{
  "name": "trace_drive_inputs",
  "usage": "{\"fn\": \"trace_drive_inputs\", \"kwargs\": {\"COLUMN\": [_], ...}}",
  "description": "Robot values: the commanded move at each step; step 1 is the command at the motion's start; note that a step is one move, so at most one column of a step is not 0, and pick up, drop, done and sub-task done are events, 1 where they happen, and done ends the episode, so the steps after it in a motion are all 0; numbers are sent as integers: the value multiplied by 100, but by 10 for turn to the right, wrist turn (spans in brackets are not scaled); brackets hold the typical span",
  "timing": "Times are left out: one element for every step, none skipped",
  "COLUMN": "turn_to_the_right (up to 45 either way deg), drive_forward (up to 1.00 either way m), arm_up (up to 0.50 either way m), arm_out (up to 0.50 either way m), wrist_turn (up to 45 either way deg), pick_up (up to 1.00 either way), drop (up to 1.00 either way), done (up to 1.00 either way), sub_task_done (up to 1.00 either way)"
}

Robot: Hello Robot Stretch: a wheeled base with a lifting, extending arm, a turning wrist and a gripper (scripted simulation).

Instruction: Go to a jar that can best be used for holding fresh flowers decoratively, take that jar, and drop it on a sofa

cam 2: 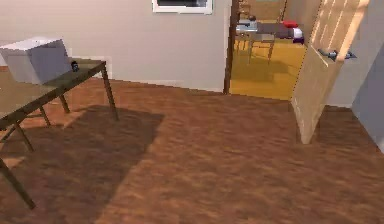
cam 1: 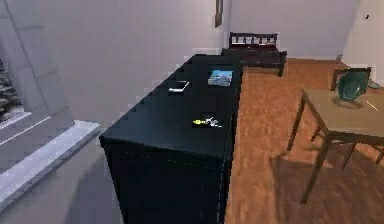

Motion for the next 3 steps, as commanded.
{"fn": "trace_drive_inputs", "kwargs": {"turn_to_the_right": [450, 450, 270], "drive_forward": [0, 0, 0], "arm_up": [0, 0, 0], "arm_out": [0, 0, 0], "wrist_turn": [0, 0, 0], "pick_up": [0, 0, 0], "drop": [0, 0, 0], "done": [0, 0, 0], "sub_task_done": [0, 0, 0]}}
